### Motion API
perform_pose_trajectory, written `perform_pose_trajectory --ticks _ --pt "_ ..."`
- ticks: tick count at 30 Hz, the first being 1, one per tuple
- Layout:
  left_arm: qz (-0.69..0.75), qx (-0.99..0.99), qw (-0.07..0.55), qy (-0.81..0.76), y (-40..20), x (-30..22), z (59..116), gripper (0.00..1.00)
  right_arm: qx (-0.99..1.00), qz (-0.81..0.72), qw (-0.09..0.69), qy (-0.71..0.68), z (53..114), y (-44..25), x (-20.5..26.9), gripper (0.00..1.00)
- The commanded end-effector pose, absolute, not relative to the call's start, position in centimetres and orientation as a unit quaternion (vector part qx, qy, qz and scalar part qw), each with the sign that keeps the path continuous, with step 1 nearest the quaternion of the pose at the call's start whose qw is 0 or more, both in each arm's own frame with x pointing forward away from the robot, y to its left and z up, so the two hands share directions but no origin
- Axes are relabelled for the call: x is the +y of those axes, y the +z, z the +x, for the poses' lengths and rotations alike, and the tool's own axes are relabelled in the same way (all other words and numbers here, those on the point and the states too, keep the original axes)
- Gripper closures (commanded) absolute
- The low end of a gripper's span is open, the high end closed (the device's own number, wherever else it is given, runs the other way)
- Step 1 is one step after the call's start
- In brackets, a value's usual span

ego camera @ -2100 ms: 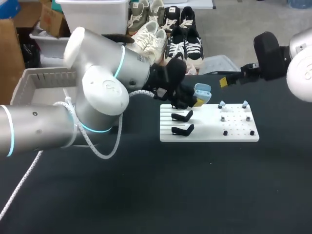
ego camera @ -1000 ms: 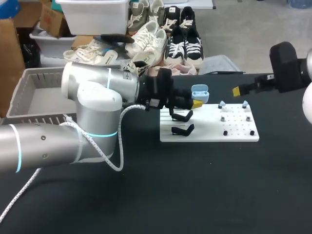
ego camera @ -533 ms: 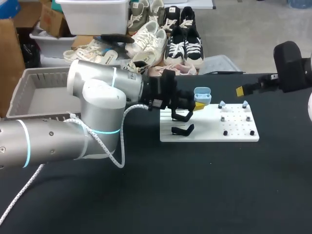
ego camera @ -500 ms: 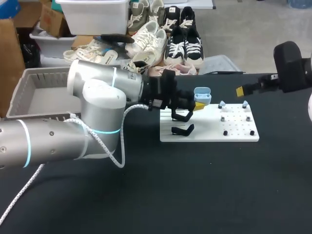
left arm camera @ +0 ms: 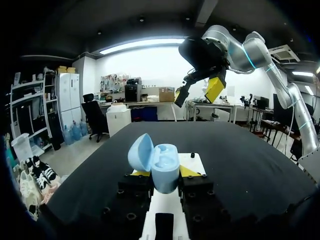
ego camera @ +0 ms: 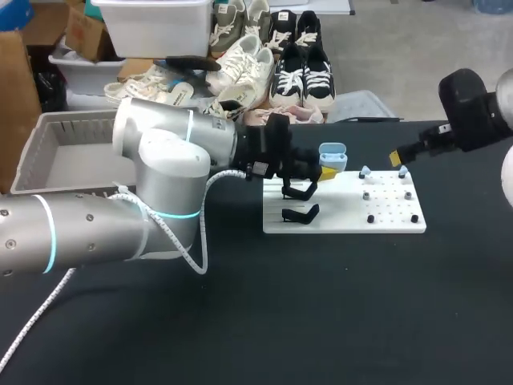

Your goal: Pick up each earbud case from the left stands, insert the matching earbuds, close the lid, and place the case in the box.

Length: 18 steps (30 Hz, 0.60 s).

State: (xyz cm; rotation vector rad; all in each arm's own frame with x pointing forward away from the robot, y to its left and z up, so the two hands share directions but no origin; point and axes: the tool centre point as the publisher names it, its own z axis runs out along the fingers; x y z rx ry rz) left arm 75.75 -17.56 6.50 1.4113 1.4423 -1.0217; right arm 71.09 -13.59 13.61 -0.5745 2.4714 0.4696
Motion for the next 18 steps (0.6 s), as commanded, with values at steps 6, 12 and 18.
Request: perform_pose_trajectory --ticks 6,12,18 --pt "0.565 0.577 0.426 -0.409 6.4 -17.6 75.8 1.0 0.95 -0.208 0.227 0.057 73.2 11.4 -13.4 0.0" --pt "0.565 0.577 0.426 -0.409 6.4 -17.6 75.8 1.0 0.962 -0.216 0.169 0.018 74.4 10.2 -13.7 0.0" --pt "0.565 0.577 0.426 -0.409 6.4 -17.6 75.8 1.0 0.965 -0.225 0.135 -0.011 75.3 9.1 -14.5 0.0"
